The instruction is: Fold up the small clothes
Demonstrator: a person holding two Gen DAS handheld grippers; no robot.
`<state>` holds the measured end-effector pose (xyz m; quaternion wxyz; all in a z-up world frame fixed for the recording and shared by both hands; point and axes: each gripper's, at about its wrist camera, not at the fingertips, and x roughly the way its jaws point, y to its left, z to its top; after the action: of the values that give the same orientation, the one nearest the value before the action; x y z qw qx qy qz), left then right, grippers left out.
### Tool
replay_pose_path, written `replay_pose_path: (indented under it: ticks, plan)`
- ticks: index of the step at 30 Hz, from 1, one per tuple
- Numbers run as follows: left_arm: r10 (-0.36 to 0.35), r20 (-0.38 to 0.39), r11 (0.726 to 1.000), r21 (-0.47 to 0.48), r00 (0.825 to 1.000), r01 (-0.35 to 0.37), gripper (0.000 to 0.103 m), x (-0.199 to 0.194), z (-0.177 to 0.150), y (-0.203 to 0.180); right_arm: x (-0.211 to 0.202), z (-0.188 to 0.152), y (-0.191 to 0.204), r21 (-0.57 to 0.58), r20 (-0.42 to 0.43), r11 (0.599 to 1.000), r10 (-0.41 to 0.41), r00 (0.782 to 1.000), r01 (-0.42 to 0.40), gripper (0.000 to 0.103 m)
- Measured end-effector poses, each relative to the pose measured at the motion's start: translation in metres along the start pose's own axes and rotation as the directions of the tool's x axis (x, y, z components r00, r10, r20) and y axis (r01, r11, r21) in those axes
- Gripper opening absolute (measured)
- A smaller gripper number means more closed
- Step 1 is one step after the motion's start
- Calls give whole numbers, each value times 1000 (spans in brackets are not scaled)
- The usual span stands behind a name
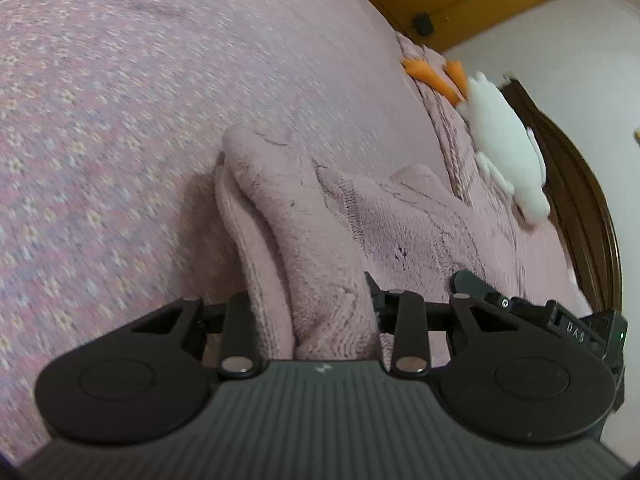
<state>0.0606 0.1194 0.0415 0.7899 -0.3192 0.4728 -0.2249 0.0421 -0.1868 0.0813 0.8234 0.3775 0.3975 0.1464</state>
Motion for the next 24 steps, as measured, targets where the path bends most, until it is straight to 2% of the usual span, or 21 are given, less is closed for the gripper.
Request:
replay_pose_path:
  ticks: [3,7,12,13,19,24]
  plan:
    - [2,-22,1000,30,1000,-1,36,5,-19,-8,-12,-9,-21,36,-4,999,-20,1000,20,52]
    - [40,-79,996,87,996,-33,37,19,-41,-10,-4,-26,-56,88,-41,993,-70,997,73,53]
    - [116,-117,986,135,986,-100,40,32,-55,-2,13,-48,-81,60,-45,988,-141,989,143,62]
    - [124,-118,983,148,985,-106,43,31,-58,0,13,-50,-83,59,-34,989,-135,990,136,63]
    - [183,-56,960,224,982,-166,57,9,-75,3,4,-57,-72,9,-8,990,-138,990,138,71]
    - [236,-2,933,279,972,-226,58,-4,-84,-11,-27,-75,-58,-91,29,979,-180,983,182,74]
